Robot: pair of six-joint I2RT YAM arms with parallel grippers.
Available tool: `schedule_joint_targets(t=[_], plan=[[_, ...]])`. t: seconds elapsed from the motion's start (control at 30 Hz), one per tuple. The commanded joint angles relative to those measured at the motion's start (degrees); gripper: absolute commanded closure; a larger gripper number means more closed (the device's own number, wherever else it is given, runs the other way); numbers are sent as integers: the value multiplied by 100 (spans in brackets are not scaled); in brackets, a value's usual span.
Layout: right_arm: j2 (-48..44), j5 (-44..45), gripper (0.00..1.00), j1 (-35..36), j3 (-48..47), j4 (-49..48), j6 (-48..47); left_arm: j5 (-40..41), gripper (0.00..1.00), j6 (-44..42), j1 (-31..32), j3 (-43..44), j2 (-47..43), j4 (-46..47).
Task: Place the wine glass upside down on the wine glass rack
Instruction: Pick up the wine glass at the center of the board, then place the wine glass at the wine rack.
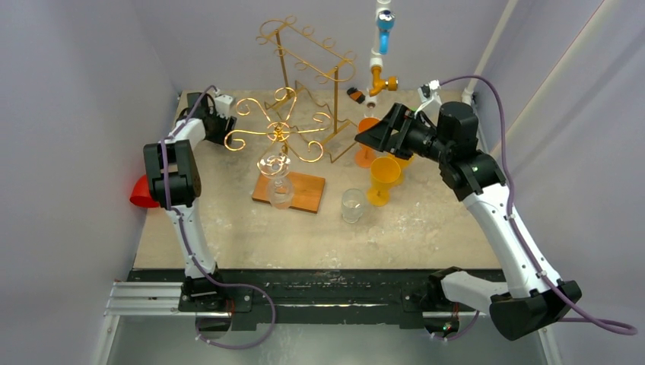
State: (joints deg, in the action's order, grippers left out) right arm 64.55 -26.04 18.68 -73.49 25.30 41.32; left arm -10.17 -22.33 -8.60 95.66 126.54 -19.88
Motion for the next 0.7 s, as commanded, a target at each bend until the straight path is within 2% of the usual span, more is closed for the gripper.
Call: schedule_joint_targets(t=[0.0, 0.13, 0.27, 0.4, 0.57, 0.67], plan=[[24, 72, 8, -11, -418, 0, -179, 100, 72, -121, -30, -163, -310, 52], [111, 94, 6, -9, -734, 165, -302, -328, 79, 122, -194, -176, -716, -165], [190, 27, 5, -11, -913, 183, -342, -1414, 99, 691, -662, 98, -1277, -470], [248, -31, 2, -9, -1003, 157, -354, -2671, 100, 1091, -1149, 197, -1837, -502], [316, -170, 1, -5, -1158, 67, -353, -3849, 100, 944, -1521, 269, -2321, -936], [463, -161, 1, 134, -1501, 79, -356, -4894, 100, 1286, -1826, 1, -2731, -392]])
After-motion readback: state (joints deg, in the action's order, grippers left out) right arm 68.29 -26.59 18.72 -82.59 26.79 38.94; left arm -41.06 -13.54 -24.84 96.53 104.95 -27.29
